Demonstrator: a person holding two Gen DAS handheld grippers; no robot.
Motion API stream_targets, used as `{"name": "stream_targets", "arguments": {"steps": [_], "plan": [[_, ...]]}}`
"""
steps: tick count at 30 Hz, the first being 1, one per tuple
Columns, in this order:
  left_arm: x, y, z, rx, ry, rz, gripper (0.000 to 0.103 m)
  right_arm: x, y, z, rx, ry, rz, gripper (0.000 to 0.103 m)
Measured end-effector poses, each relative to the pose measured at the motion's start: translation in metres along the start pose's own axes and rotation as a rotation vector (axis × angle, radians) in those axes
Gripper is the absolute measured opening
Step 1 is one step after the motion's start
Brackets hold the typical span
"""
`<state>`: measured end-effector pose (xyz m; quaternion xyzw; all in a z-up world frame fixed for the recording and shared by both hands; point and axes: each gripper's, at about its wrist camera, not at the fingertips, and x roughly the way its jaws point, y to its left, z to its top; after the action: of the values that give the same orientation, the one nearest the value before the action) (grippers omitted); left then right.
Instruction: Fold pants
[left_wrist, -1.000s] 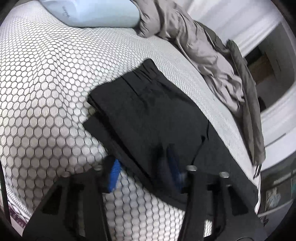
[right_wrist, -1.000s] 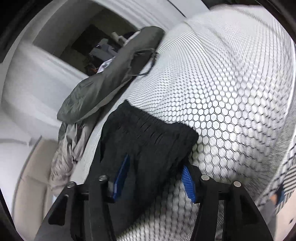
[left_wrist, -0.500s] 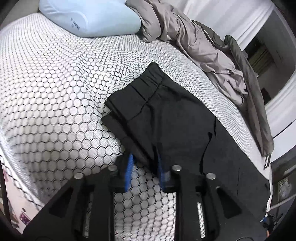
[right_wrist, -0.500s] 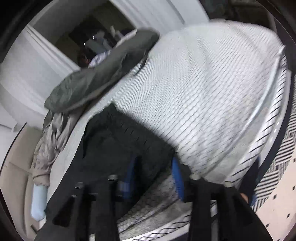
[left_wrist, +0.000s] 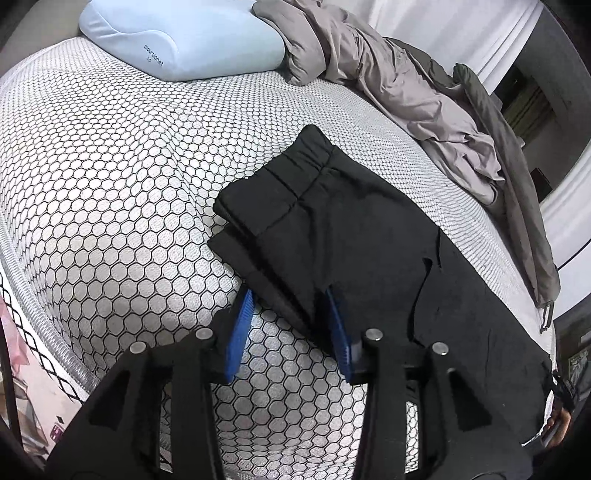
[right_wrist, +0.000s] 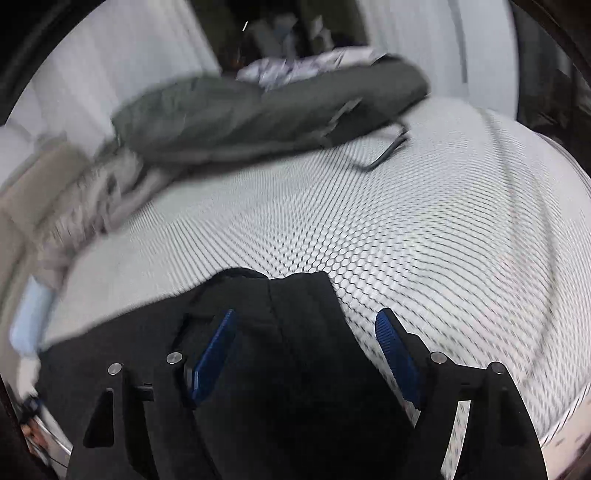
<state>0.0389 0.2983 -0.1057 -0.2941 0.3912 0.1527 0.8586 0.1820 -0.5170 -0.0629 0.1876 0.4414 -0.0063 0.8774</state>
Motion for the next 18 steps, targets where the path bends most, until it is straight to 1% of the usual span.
{"name": "stream_targets", "arguments": {"steps": [1, 2, 3, 4, 5, 6, 7, 8, 9, 10, 12, 13, 14, 16, 17, 18], "plan": [[0.001, -0.002, 0.000, 0.005, 0.000, 0.006, 0.036, 0.016, 0.007, 0.005, -0.034, 0.058, -0.014, 0.073], [0.002, -0.003, 0.000, 0.010, 0.000, 0.013, 0.036, 0.026, 0.011, 0.006, -0.062, 0.088, -0.033, 0.066], [0.003, -0.003, 0.000, 0.013, 0.002, 0.018, 0.036, 0.034, 0.018, 0.012, -0.103, 0.107, -0.069, 0.047], [0.003, -0.004, 0.000, 0.015, 0.001, 0.021, 0.036, 0.038, 0.027, 0.015, -0.162, 0.105, -0.090, 0.039], [0.003, -0.004, 0.000, 0.016, 0.001, 0.023, 0.036, 0.038, 0.031, 0.018, -0.186, 0.088, -0.094, 0.034], [0.004, -0.004, 0.000, 0.014, 0.002, 0.025, 0.036, 0.037, 0.036, 0.023, -0.203, 0.061, -0.105, 0.032], [0.005, -0.004, 0.000, 0.012, 0.004, 0.026, 0.037, 0.034, 0.035, 0.025, -0.211, 0.032, -0.121, 0.032], [0.007, -0.005, 0.001, 0.010, 0.006, 0.026, 0.038, 0.034, 0.031, 0.029, -0.197, 0.014, -0.142, 0.033], [0.008, -0.005, 0.000, 0.010, 0.007, 0.030, 0.039, 0.037, 0.022, 0.032, -0.161, 0.018, -0.155, 0.039], [0.008, -0.006, 0.000, 0.013, 0.006, 0.036, 0.039, 0.040, 0.014, 0.034, -0.125, 0.027, -0.162, 0.052], [0.006, -0.007, 0.000, 0.009, 0.007, 0.032, 0.039, 0.038, 0.010, 0.031, -0.066, 0.033, -0.149, 0.057], [0.005, -0.006, 0.000, 0.001, 0.010, 0.024, 0.039, 0.025, 0.005, 0.026, -0.033, 0.007, -0.103, 0.060], [0.002, -0.005, -0.001, -0.007, 0.014, 0.012, 0.039, 0.014, 0.002, 0.021, -0.021, -0.022, -0.076, 0.063], [-0.003, -0.003, -0.003, -0.012, 0.027, 0.006, 0.039, -0.018, -0.005, 0.001, 0.017, -0.100, -0.044, 0.081], [-0.006, -0.002, -0.005, -0.016, 0.028, -0.005, 0.039, -0.039, -0.011, -0.015, 0.048, -0.145, -0.024, 0.083], [-0.008, -0.001, -0.006, -0.021, 0.029, -0.021, 0.039, -0.055, -0.016, -0.032, 0.067, -0.166, -0.010, 0.083]]}}
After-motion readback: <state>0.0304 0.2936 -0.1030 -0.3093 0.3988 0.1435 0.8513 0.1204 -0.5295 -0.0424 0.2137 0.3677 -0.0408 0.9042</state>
